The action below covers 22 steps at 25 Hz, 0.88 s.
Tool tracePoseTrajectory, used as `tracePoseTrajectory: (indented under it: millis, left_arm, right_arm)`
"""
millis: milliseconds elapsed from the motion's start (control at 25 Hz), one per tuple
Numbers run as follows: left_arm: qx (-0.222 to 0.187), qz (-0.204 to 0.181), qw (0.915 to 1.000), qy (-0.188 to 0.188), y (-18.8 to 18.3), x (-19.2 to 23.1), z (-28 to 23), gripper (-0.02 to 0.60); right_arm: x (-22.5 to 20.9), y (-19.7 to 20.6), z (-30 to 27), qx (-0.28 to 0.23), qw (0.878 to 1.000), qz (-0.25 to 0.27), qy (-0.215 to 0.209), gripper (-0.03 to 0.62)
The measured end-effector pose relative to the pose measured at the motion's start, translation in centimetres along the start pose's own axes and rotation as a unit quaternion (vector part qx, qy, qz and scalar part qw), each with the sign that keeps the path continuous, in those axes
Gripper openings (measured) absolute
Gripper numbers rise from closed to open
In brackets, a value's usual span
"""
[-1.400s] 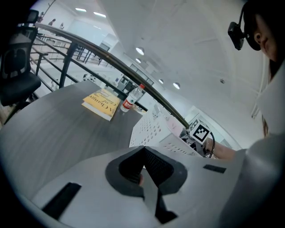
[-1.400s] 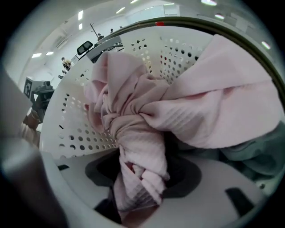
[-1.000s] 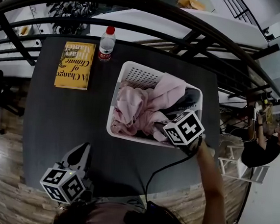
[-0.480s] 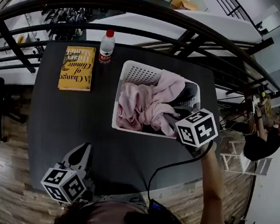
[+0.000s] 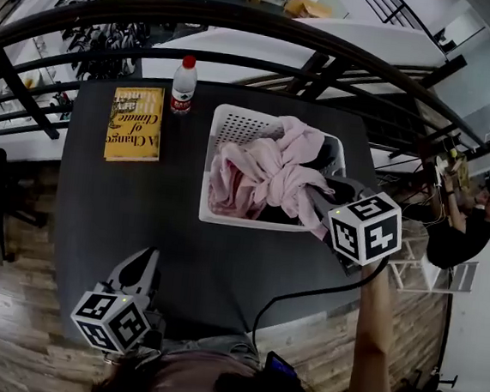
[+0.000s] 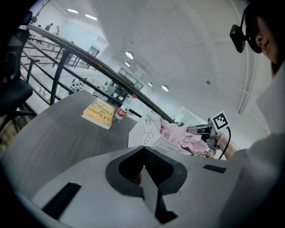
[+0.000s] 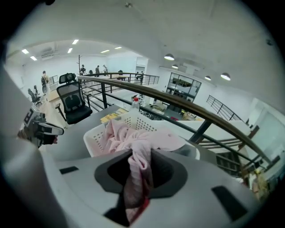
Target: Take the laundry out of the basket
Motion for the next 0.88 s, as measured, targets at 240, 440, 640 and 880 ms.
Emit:
tracePoseTrajectory:
  millis: [240,440,640,880]
  left_arm:
    - [-0.013,-0.005,0.9998,0.01,0.1,-1.6,0.1,-0.003]
    - [-0.022,-0.014,0.9996,0.015,1.3,-3.9,-0.2,-0.003]
    - [-0.023,-0.019,0.9993,0.024,3.1,-7.4,-0.4,-0.003]
    - [-0.03,-0.033,0.9984,0.034,4.4,-11.5,-0.7,-0.003]
  right_arm:
    - [-0.8,-0.7,3.9,-0.037,0.999,0.006,0.031,0.098]
    - [-2.1,-0.6,7.3,-0.071,0.996,0.015,0.044,0.098]
    - [-3.6,0.1,10.7,-0.098,0.994,0.022,0.049,0.097]
    - [-6.1,1.2,15.1,-0.121,0.99,0.03,0.067,0.097]
Point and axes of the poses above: the fingertips, and each gripper's own axes: z backward along the fingers, x to its left, y out of its underside, the point moved 6 cm from there along z, backward along the fingers, and after that the axes turned 5 degrees about -x, right-handed, at the moved point
